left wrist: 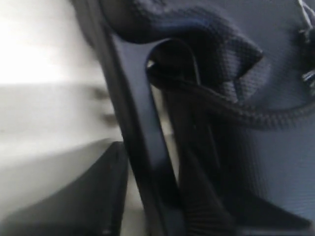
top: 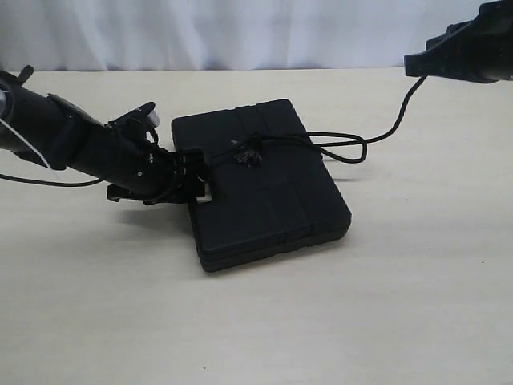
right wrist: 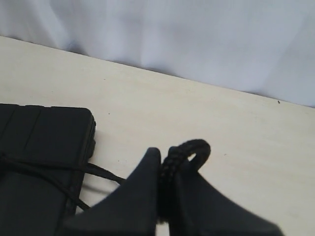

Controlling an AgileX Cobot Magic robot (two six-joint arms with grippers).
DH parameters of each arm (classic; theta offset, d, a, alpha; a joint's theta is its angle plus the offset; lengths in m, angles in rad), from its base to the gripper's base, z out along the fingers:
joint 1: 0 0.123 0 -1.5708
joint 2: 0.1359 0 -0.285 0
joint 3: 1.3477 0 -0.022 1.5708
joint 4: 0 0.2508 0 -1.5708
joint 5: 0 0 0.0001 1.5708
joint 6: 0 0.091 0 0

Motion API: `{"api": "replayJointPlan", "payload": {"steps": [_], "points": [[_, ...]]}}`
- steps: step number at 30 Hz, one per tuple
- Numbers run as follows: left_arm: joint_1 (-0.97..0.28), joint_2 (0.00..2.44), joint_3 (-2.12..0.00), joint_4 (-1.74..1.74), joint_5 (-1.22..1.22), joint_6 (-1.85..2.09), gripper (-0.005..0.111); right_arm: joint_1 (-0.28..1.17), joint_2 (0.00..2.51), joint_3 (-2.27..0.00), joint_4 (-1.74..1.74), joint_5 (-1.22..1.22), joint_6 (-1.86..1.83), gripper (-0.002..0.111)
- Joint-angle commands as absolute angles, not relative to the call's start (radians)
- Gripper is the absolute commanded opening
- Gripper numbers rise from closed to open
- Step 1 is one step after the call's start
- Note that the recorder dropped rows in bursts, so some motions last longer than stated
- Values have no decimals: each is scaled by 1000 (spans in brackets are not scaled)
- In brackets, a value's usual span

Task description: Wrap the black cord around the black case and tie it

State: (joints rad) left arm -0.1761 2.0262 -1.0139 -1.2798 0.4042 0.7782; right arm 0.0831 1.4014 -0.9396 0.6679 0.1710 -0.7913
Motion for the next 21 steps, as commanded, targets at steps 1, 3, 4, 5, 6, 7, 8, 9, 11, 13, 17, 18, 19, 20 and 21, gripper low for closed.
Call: {"api": "replayJointPlan", "payload": {"steps": [1,3,4,5,6,7,8,9,11,13,17,18,19,20,21], "points": [[-175,2048,-1008,-1251,331,797,6,81,1399,-932,657,110,-826,4],[-160,2039,-1013,-1239,327,802,0,81,1399,-912,657,57,-826,4],[-151,2033,-1013,-1239,327,802,0,81,1399,-901,657,27,-826,4],[-138,2023,-1013,-1239,327,802,0,81,1399,-890,657,0,-826,4],[-122,2014,-1013,-1239,332,802,0,81,1399,-878,657,-22,-828,4],[-104,2005,-1013,-1239,334,802,0,81,1399,-869,657,-40,-833,4],[-87,1996,-1013,-1239,343,802,0,81,1399,-864,657,-51,-838,4],[-72,1989,-1013,-1239,348,802,0,81,1399,-859,657,-58,-849,4],[-25,1971,-1013,-1229,372,802,0,81,1399,-857,657,-59,-867,4],[7,1950,-1013,-1225,402,802,0,81,1399,-857,657,-63,-883,4],[68,1871,-1013,-1223,492,802,0,74,1399,-843,657,-115,-887,4],[80,1852,-1013,-1218,512,802,0,65,1399,-841,657,-119,-890,4],[89,1829,-1013,-1208,526,802,0,54,1399,-834,657,-128,-890,4],[94,1809,-1013,-1193,538,800,0,43,1399,-828,657,-132,-890,4],[98,1776,-1013,-1145,541,770,0,12,1401,-812,672,-150,-890,4]]}}
